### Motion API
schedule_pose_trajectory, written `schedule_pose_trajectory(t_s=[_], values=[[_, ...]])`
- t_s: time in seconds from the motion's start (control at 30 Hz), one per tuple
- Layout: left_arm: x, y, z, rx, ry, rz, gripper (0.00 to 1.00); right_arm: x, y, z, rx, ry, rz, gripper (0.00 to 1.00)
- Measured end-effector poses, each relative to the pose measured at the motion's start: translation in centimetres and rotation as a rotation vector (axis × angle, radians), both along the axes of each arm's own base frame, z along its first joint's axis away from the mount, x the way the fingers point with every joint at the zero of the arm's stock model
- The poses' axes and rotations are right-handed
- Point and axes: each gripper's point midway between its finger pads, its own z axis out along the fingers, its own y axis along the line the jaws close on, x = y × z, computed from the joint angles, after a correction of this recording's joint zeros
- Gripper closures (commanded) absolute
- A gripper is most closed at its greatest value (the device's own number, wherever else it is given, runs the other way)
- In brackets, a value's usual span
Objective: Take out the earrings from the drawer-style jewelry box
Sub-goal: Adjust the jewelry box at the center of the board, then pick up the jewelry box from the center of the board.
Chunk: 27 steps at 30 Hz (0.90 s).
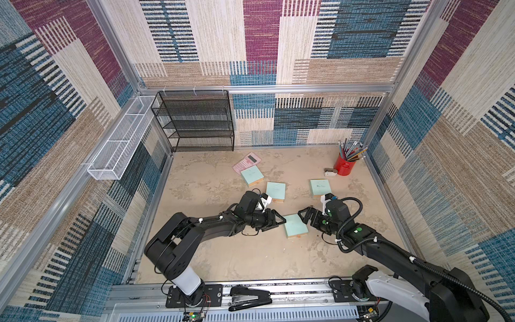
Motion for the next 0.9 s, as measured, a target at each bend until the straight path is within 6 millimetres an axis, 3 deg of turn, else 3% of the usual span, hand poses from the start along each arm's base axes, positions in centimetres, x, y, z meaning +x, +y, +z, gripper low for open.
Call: schedule_pose_trajectory(t_s=[0.17, 0.33, 0.47, 0.57, 0.9], values=[[0.0, 4.1, 4.4, -0.013, -0.093, 0.062, 0.01, -0.6, 1.7, -0.7, -0.129, 0.044, 0.075, 0.01], [-0.6, 7.8, 8.7, 0.031, -0.221, 0.098, 0.02, -1.0, 3.2, -2.1, -0.232, 0.096, 0.132, 0.01], [-0.9, 9.4, 11.4, 0.082, -0.303, 0.088, 0.02, -0.7, 4.6, -2.6, -0.288, 0.107, 0.164, 0.01], [-1.5, 9.7, 11.6, 0.120, -0.317, 0.051, 0.02, -0.3, 5.3, -2.8, -0.318, 0.110, 0.173, 0.01], [-2.0, 10.5, 9.0, 0.157, -0.223, 0.032, 0.02, 0.2, 5.6, -3.4, -0.432, 0.120, 0.166, 0.01]])
